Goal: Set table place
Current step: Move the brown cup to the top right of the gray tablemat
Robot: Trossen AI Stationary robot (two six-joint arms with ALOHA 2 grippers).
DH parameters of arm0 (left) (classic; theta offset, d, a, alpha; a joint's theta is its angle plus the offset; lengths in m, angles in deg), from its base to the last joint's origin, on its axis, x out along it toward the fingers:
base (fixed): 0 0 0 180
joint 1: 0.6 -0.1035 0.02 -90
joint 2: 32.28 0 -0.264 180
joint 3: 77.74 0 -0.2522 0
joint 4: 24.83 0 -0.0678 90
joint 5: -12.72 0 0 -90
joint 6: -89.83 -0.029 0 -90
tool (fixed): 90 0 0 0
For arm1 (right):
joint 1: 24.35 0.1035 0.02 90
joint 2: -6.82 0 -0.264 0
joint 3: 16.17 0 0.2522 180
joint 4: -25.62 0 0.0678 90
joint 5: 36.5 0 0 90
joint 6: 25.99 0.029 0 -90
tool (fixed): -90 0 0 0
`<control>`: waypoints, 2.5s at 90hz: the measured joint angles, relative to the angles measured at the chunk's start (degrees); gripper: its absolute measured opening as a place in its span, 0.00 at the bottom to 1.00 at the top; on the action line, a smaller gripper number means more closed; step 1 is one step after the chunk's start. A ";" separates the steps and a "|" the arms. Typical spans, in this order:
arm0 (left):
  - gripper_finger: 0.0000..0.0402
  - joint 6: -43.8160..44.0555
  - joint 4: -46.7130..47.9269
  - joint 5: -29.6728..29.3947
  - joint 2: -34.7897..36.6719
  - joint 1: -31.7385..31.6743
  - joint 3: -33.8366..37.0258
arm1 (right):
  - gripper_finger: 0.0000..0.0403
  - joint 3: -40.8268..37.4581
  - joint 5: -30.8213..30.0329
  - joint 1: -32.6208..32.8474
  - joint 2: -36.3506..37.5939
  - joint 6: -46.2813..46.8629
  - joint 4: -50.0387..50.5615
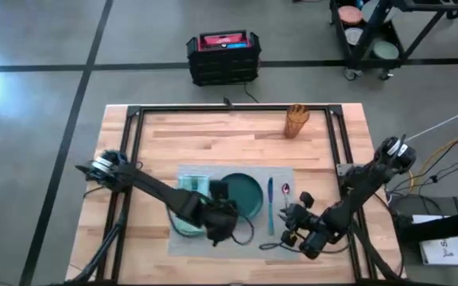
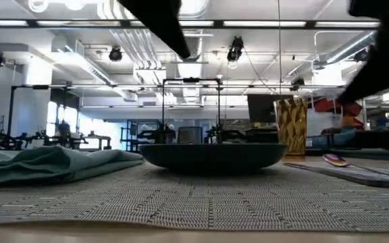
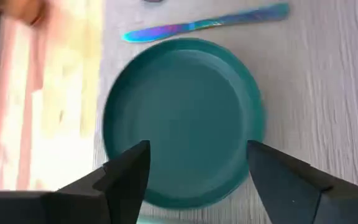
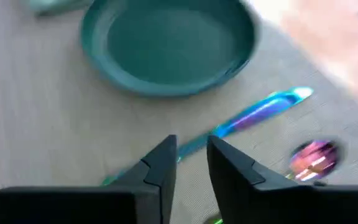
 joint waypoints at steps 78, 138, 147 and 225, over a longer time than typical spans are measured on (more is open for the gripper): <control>0.45 14.57 -28.62 -1.05 22.06 0.00 36.57 | 0.46 16.43 47.01 -84.14 16.88 -72.63 19.60; 0.36 14.39 -28.63 -1.01 21.98 0.01 36.57 | 0.12 16.24 43.04 -84.15 5.12 -81.16 19.35; 0.34 14.39 -28.80 -1.01 21.98 0.02 36.57 | 0.02 16.21 41.92 -83.55 5.38 -81.58 19.67; 0.28 13.54 -29.17 -0.99 21.91 0.00 36.57 | 0.00 15.39 42.47 -58.86 8.51 -72.05 24.49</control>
